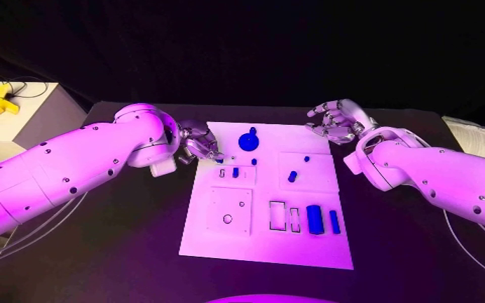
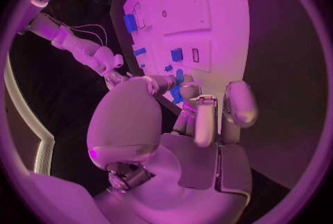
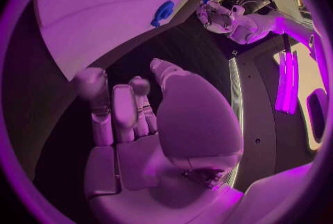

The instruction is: Assemble the parts on the task board

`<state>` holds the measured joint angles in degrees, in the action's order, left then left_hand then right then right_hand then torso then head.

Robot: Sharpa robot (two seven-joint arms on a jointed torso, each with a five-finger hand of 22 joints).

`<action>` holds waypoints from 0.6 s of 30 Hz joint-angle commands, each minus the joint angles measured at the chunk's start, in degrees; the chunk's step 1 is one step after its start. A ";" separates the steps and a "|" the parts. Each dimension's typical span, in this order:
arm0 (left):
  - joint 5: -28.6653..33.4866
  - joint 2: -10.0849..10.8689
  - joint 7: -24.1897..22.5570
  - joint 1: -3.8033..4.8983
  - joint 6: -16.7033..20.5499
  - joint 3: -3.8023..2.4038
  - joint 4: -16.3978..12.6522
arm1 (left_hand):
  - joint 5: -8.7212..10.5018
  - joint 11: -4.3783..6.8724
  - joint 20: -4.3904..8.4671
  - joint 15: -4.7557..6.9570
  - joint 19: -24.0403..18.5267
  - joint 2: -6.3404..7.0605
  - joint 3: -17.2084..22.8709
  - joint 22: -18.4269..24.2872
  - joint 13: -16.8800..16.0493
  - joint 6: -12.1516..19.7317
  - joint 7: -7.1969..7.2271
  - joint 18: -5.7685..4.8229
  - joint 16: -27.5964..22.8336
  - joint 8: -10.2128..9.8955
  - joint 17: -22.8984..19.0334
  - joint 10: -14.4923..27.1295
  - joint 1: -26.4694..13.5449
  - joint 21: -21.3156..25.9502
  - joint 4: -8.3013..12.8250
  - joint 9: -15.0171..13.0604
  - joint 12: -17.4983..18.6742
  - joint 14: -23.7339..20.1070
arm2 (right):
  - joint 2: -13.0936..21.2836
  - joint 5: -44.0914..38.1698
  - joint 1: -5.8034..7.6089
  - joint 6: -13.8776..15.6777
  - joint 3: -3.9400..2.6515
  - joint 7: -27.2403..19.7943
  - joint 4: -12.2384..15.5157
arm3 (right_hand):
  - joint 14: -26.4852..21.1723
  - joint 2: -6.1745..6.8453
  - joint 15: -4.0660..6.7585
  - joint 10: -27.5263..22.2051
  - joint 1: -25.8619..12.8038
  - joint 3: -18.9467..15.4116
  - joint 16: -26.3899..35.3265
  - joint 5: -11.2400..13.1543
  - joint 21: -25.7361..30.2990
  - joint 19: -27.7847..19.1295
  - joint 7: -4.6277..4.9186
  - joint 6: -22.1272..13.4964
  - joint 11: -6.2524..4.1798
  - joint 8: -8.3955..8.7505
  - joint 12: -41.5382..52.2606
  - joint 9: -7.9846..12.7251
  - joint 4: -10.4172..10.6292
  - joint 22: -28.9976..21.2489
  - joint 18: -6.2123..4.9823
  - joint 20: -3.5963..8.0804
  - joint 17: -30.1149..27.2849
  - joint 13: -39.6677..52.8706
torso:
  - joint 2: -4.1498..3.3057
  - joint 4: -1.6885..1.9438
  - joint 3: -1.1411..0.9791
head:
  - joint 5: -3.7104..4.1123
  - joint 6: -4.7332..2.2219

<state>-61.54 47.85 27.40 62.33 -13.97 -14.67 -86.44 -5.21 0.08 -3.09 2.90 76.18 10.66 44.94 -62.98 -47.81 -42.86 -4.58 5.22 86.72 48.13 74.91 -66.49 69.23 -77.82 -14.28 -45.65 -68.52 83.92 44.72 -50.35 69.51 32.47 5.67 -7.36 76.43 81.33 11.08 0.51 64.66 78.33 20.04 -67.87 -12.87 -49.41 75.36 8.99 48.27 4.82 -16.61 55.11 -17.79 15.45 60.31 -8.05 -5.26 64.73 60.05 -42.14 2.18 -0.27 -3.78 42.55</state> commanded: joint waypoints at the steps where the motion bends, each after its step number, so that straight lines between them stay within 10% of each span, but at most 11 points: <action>1: -4.42 0.40 -0.44 -0.28 4.18 0.16 -1.00 | -0.37 0.02 0.03 0.49 0.44 0.08 9.26 -0.23 -0.33 -0.99 0.49 0.07 0.26 0.25 10.35 -0.64 -0.50 -0.39 8.66 -4.45 -0.37 4.23 | -0.19 2.79 -0.01 1.01 -0.01 -3.02 -0.42 | -4.19 1.00 -0.13 -6.84 0.20 1.45 12.05 -0.17 17.87 -5.52 0.33 -0.77 -0.44 0.23 -10.81 -0.11 0.04 -12.71 -2.49 -0.15 -10.08 -9.10 | 0.23 0.15 -0.14 | -0.23 0.16; 5: -5.59 0.78 -0.26 -0.72 5.62 0.69 -1.77 | -0.65 0.13 0.14 0.60 0.64 0.31 9.82 -0.54 -0.74 -1.28 0.60 0.01 0.35 0.35 10.49 -1.13 -0.94 -0.55 8.93 -4.50 -0.61 4.31 | -0.50 4.91 -0.01 1.23 -0.01 -4.51 -1.22 | -11.04 1.41 -1.65 -9.59 0.04 4.60 30.69 -0.33 28.09 -8.27 1.62 -2.05 0.87 0.54 -21.31 -0.22 0.15 -20.88 -2.17 -1.64 -20.77 -18.56 | 0.46 0.24 -0.26 | -0.32 0.49; 11: -6.01 0.58 0.00 -1.10 7.84 2.19 -2.32 | -1.52 0.34 0.34 0.80 1.17 0.70 10.70 -1.38 -1.55 -1.77 0.81 -0.15 0.57 0.52 10.84 -2.04 -1.86 -0.96 9.44 -4.60 -1.07 4.51 | -1.34 10.24 0.03 0.26 -0.01 -8.55 -3.10 | -25.08 2.06 -7.56 -13.01 -0.44 7.15 52.04 -0.69 44.51 -18.83 5.06 -4.10 5.35 2.75 -37.80 0.51 -2.02 -35.47 -2.02 -7.34 -31.87 -38.12 | 0.66 0.29 -0.30 | -0.31 0.91; 18: -5.81 0.11 0.12 -1.26 8.58 3.14 -2.49 | -2.86 0.54 0.53 1.00 1.43 1.01 11.28 -1.71 -1.95 -2.19 1.02 -0.21 0.71 0.63 11.07 -2.68 -2.90 -1.12 9.90 -4.69 -1.27 4.64 | -2.06 12.63 0.18 -0.47 -0.01 -10.77 -4.35 | -24.59 1.21 -8.63 -11.34 -1.76 6.71 58.42 -1.13 45.80 -19.37 5.65 -3.80 6.16 5.27 -42.50 1.23 -4.90 -44.59 -2.48 -8.91 -39.47 -48.49 | 0.54 0.31 -0.32 | -0.33 0.99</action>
<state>-66.67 48.11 27.52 61.10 -7.16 -11.54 -88.75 -7.77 0.65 -2.47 3.59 77.21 11.63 46.91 -64.65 -49.72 -44.15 -4.08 5.21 87.10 48.46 74.91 -68.66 66.77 -78.75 -13.42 -45.69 -69.60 84.05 42.79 -40.64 69.63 32.91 5.68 -14.60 72.22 56.49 12.29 -7.89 53.02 77.13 26.72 -9.75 -13.76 -3.77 55.96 11.45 44.45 10.92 -11.62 12.79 -16.60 10.80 16.24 -10.20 -13.76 25.67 12.08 -41.52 2.48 -0.58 -4.10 43.52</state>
